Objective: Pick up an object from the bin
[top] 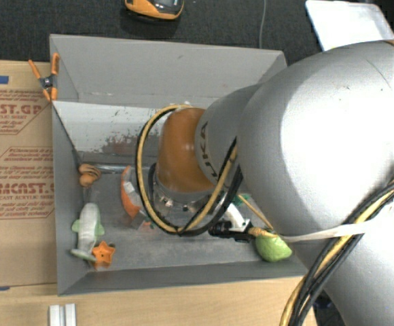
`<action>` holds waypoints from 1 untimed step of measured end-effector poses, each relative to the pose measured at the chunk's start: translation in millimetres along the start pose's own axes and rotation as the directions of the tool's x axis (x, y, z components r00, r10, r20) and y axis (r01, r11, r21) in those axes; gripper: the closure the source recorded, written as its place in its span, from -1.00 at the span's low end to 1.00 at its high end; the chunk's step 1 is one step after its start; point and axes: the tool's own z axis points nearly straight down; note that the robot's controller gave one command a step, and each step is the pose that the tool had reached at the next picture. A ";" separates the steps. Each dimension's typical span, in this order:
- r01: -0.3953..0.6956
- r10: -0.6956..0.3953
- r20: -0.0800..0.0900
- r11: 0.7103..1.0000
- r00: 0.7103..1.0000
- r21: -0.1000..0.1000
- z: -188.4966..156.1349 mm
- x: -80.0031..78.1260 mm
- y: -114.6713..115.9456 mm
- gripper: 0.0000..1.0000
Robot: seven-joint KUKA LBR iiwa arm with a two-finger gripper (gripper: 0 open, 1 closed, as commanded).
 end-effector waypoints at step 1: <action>0.060 -0.060 -0.003 0.998 0.998 0.003 -59.5 -7.9 10.7 1.00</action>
Offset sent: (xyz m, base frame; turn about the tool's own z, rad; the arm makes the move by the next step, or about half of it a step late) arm -0.0188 -0.0345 0.1627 0.0193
